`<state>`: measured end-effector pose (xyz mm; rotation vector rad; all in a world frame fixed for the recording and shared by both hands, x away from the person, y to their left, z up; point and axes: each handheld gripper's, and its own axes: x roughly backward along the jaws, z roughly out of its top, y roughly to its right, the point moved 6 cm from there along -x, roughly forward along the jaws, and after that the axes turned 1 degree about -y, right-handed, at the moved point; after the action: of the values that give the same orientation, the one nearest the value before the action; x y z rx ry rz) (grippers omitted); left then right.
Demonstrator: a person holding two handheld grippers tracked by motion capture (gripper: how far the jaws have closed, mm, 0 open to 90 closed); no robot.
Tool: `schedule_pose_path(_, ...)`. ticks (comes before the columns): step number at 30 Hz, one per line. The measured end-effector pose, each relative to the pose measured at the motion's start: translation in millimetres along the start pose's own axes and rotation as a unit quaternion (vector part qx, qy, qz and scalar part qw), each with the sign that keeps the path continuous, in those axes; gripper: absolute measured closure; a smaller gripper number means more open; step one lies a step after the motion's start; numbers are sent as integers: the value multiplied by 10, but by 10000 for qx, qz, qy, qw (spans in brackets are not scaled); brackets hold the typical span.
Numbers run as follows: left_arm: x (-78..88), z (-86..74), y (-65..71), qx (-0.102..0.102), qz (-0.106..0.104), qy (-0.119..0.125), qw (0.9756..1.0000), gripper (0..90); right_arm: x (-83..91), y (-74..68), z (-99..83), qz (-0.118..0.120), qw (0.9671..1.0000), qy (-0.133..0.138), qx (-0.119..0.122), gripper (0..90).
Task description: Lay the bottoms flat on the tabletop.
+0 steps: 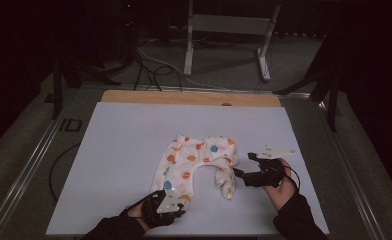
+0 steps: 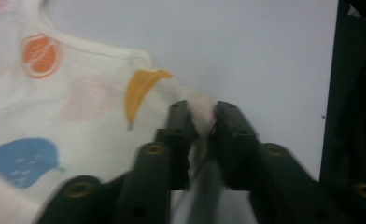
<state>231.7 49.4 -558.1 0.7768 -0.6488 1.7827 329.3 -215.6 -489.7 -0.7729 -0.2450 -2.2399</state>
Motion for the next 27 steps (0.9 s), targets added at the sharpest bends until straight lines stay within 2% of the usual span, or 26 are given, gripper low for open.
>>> schedule_pose_path(2, -7, 27, 3, -78, 46, -55, 9999, 756, -5, -1, 0, -3, 10000, -7, 13, 184)
schedule_pose_path(3, -11, 43, 4, -88, 61, -20, 9999, 809, -6, 0, 0, -7, 10000, -12, 10, 184)
schedule_pose_path(4, -13, 66, 3, 19, 9, 46, 10000, 874, -4, 0, 1, 0, 10000, -10, 0, 183)
schedule_pose_path(5, -6, 94, 3, 89, -48, 126, 9999, 879, 0, -1, 1, -5, 10000, -8, 2, 183)
schedule_pose_path(7, 17, 170, 18, 92, -6, 286, 9995, 884, 3, 3, 1, -25, 10000, -31, 29, 184)
schedule_pose_path(9, 35, 252, 52, 62, -68, 409, 9991, 884, 6, 9, 4, -2, 10000, 8, 4, 184)
schedule_pose_path(13, -17, 331, 146, -86, -161, 385, 9991, 881, 14, 15, 6, -20, 10000, 25, 6, 184)
schedule_pose_path(19, -177, 292, 190, 30, -322, 256, 9991, 853, 16, 10, 0, -5, 10000, 30, -19, 184)
schedule_pose_path(21, -211, 266, 217, -48, -428, 143, 9990, 819, 13, 9, -3, -22, 10000, 13, 18, 184)
schedule_pose_path(25, -174, 275, 205, 42, -531, 235, 9983, 787, 10, 7, -2, -13, 10000, 16, 14, 183)
schedule_pose_path(27, -99, 300, 169, 51, -431, 382, 9983, 672, 12, 8, 0, -24, 10000, 22, 23, 183)
